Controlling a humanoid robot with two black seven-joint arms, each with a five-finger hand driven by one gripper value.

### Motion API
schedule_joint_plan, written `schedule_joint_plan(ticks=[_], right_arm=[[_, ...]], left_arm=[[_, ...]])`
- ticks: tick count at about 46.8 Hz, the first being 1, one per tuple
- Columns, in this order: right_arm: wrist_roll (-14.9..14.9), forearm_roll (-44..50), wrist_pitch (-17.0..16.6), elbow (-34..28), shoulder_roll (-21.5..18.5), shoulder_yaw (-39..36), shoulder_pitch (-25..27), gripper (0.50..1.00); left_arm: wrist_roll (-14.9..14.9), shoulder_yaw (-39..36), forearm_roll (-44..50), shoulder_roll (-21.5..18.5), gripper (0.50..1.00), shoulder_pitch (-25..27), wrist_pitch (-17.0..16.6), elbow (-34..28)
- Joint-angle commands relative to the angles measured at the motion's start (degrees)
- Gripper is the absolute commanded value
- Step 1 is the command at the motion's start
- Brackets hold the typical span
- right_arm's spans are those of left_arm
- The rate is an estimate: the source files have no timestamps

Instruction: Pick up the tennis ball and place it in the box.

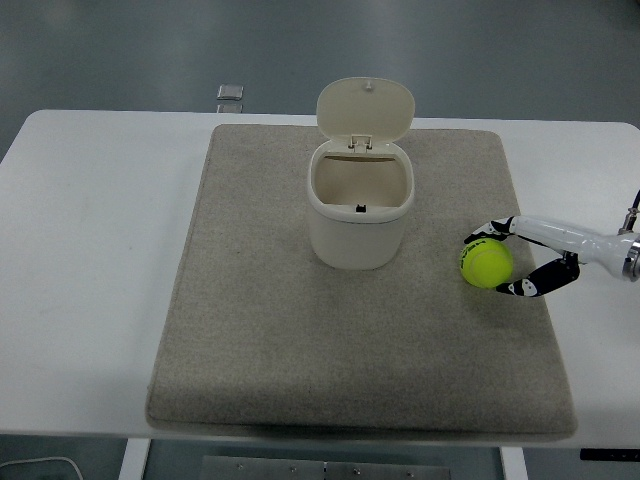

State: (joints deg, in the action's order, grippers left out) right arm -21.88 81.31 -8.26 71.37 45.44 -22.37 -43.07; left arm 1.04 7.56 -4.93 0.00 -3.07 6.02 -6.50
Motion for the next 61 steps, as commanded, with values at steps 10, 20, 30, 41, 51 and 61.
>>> schedule_joint_plan(ticks=[10, 20, 30, 41, 51, 61], right_arm=[[-0.71, -1.06, -1.14, 0.18, 0.35, -0.65, -0.61, 0.529], [-1.41, -5.54, -3.87, 0.7, 1.32, -1.27, -2.28, 0.5], [-1.15, -13.54, -10.89, 1.05, 3.34, -3.82, -5.97, 0.5], [0.43, -16.01, -15.47, 1.41, 2.29, -5.49, -12.03, 0.5], [1.58, -16.01, -15.73, 2.19, -2.55, -5.49, -14.93, 0.5], [2.02, -16.01, -15.73, 4.22, -5.01, -5.49, -16.34, 0.5]], left_arm=[[0.01, 0.0, 0.01, 0.0, 0.992, 0.0, -0.04, 0.0], [0.02, 0.0, 0.01, 0.0, 0.992, 0.0, -0.04, 0.0], [0.02, 0.0, 0.01, 0.0, 0.992, 0.0, -0.04, 0.0], [0.02, 0.0, 0.01, 0.0, 0.992, 0.0, -0.04, 0.0], [0.02, 0.0, 0.01, 0.0, 0.992, 0.0, -0.04, 0.0], [-0.07, 0.0, 0.0, 0.0, 0.992, 0.0, -0.04, 0.0]])
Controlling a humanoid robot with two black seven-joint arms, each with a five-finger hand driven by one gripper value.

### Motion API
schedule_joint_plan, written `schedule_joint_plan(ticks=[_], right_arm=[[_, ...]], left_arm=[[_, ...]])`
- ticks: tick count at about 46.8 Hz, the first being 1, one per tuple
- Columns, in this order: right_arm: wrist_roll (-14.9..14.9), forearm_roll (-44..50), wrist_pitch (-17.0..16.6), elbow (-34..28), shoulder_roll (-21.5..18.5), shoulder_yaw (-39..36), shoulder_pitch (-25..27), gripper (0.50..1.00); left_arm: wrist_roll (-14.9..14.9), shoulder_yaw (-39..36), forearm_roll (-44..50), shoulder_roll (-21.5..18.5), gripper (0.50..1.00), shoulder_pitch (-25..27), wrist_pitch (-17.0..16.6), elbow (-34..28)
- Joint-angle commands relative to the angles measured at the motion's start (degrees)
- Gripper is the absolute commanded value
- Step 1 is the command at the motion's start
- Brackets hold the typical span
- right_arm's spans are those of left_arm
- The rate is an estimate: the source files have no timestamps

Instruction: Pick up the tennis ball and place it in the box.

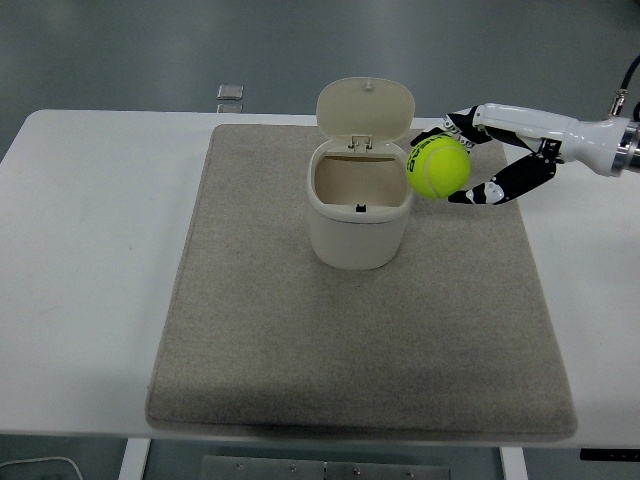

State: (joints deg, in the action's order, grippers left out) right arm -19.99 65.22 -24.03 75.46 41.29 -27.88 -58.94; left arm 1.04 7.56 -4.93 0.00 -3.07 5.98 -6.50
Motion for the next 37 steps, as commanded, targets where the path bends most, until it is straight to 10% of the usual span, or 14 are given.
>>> schedule_joint_plan(ticks=[1, 18, 37], right_arm=[[0.12, 0.08, 0.03, 0.13, -1.21, 0.02, -0.65, 0.5], [6.01, 0.17, 1.17, 0.04, -6.13, 0.11, -0.65, 0.502], [9.26, -0.01, 4.95, 0.04, -7.1, 0.11, -0.3, 0.743]], left_arm=[[0.02, 0.0, 0.01, 0.0, 0.992, 0.0, -0.01, 0.0], [0.02, 0.0, -0.08, 0.0, 0.992, 0.0, -0.01, 0.0], [0.02, 0.0, 0.01, 0.0, 0.992, 0.0, -0.01, 0.0]])
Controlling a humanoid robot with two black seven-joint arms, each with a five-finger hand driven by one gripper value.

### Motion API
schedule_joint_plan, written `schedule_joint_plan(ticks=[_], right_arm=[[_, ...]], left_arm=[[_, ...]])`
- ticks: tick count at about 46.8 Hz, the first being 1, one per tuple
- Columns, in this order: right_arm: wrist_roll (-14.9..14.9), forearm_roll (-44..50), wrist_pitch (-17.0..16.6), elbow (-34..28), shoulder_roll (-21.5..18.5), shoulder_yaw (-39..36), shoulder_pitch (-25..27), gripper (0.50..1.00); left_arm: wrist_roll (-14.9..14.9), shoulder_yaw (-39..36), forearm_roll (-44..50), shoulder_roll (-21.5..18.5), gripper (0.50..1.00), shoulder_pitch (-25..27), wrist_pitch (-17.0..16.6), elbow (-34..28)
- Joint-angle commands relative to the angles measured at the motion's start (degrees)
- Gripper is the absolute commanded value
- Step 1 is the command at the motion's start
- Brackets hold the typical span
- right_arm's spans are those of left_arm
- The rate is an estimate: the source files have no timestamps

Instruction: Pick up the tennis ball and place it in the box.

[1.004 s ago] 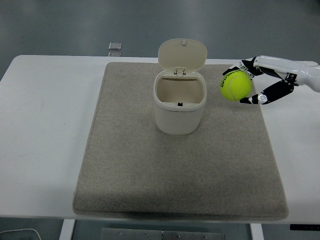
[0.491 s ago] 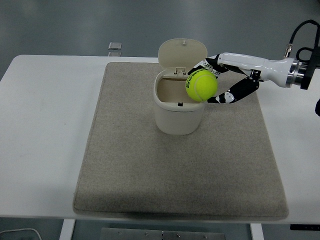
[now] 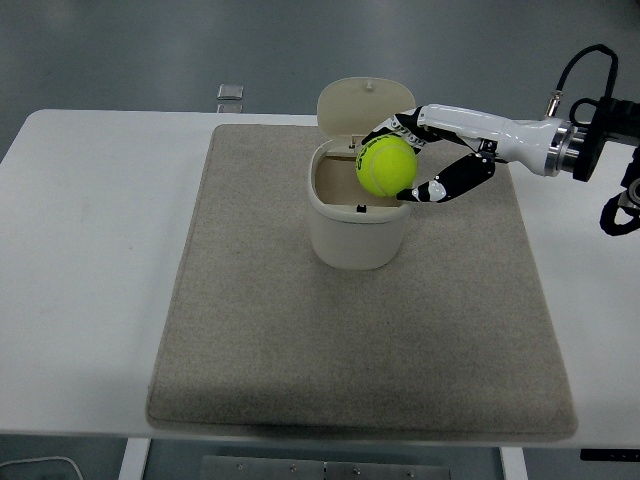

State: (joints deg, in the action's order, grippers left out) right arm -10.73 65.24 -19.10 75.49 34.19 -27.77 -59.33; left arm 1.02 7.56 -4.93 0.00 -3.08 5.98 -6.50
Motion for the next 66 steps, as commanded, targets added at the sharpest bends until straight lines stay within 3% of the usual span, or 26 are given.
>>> schedule_joint_plan(ticks=[1, 11, 28, 36, 40, 54, 66], right_arm=[[0.01, -0.03, -0.06, 0.01, 0.0, 0.0, 0.1, 0.762], [-0.08, -0.03, -0.24, 0.01, 0.09, 0.0, 0.36, 0.895], [-0.17, -5.29, -2.52, 0.1, 1.23, -0.09, 0.18, 0.905], [-0.08, -11.88, -9.46, 0.01, 3.95, -0.09, 0.18, 0.905], [0.01, -15.22, -11.22, -0.34, 5.53, 0.26, 0.36, 0.903], [0.01, -29.37, -10.7, -4.91, 6.77, 1.14, 2.99, 0.903], [0.01, -42.12, -9.91, -12.47, 5.54, 1.32, 6.68, 0.903]], left_arm=[[0.03, 0.0, 0.01, 0.0, 0.992, 0.0, -0.01, 0.0], [0.03, 0.0, 0.01, 0.0, 0.992, 0.0, -0.01, 0.0], [0.03, 0.0, 0.01, 0.0, 0.992, 0.0, -0.01, 0.0], [0.03, 0.0, 0.01, 0.0, 0.992, 0.0, -0.01, 0.0], [0.03, 0.0, 0.01, 0.0, 0.992, 0.0, -0.01, 0.0], [0.03, 0.0, 0.01, 0.0, 0.992, 0.0, -0.01, 0.0], [0.03, 0.0, 0.01, 0.0, 0.992, 0.0, -0.01, 0.0]])
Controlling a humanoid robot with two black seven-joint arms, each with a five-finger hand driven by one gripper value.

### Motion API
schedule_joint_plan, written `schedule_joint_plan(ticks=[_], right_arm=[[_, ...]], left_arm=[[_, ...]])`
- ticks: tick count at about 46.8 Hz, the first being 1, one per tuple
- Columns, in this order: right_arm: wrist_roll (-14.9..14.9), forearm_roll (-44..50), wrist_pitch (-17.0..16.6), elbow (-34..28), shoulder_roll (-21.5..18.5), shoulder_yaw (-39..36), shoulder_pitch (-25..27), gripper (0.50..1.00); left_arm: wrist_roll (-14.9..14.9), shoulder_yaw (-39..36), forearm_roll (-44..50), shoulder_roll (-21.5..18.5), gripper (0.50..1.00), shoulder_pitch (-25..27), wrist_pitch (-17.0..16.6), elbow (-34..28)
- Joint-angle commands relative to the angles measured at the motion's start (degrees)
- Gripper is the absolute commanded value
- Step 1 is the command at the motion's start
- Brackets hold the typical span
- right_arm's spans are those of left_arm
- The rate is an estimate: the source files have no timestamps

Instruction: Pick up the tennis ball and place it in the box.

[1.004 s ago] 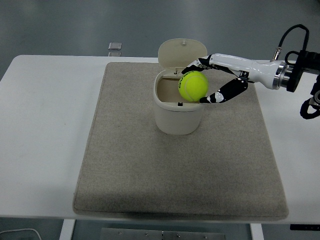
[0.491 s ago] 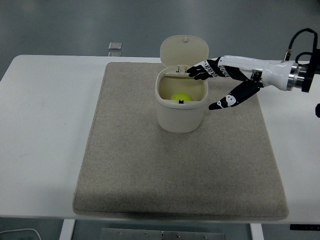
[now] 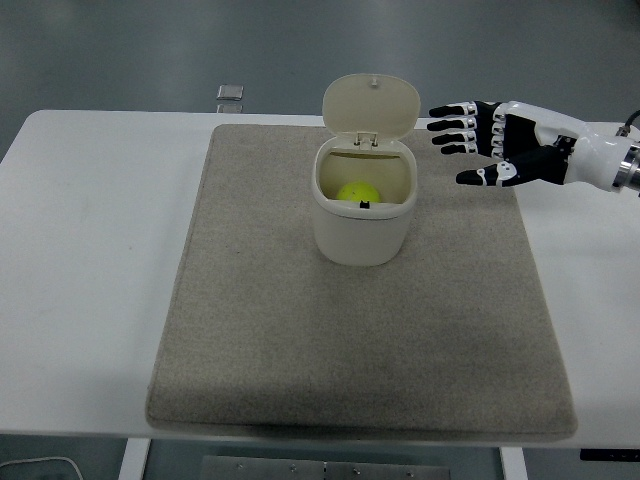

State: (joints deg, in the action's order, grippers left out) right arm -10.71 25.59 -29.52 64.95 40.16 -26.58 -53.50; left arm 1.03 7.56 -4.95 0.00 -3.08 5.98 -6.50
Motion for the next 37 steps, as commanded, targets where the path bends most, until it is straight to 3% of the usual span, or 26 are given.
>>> schedule_joint_plan(ticks=[1, 9, 18, 23, 37], right_arm=[[-0.01, -3.17, 0.86, -2.36, -0.69, 0.22, 1.03, 0.903], [0.69, -8.35, 4.99, -3.95, -2.01, 0.39, 3.22, 0.903], [5.96, -17.4, 13.87, -4.04, -4.29, -0.22, 4.02, 0.901], [7.72, -23.38, 17.12, -4.13, -4.91, -0.66, 4.02, 0.901], [7.72, -32.97, 18.71, -6.85, -7.37, -0.75, 3.93, 0.901]], left_arm=[[0.03, 0.0, 0.03, 0.0, 0.992, 0.0, 0.0, 0.0], [-0.06, 0.0, 0.03, 0.0, 0.992, 0.0, 0.0, 0.0], [0.03, 0.0, -0.06, 0.0, 0.992, 0.0, 0.0, 0.0], [0.03, 0.0, 0.03, 0.0, 0.992, 0.0, 0.0, 0.0], [0.03, 0.0, 0.02, 0.0, 0.992, 0.0, 0.0, 0.0]])
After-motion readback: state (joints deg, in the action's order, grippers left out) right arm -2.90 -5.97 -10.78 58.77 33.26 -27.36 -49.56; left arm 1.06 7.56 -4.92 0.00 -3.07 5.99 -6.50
